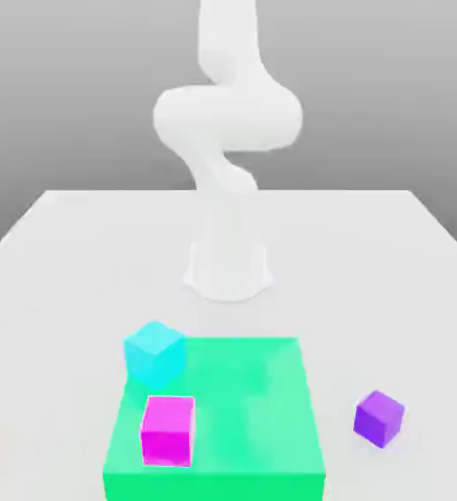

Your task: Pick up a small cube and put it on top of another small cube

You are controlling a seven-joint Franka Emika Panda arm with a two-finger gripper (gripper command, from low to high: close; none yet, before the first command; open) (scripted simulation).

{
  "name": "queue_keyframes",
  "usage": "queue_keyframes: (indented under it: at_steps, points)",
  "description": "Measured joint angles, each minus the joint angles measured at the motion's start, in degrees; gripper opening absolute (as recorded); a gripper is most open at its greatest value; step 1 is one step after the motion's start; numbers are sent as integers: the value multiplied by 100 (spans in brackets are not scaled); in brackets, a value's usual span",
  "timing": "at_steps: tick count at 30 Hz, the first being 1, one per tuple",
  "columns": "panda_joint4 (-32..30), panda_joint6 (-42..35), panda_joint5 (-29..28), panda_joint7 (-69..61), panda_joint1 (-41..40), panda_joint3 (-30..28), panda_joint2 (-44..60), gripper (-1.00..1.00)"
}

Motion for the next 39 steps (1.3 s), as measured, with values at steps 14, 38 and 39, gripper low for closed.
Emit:
queue_keyframes:
  at_steps: [14,38,39]
  points:
    - [110,825,400,1094,-822,-763,2938,0]
    - [466,2409,1572,1839,-2239,-1072,7234,-100]
    - [466,2411,1572,1839,-2239,-1071,7234,-100]
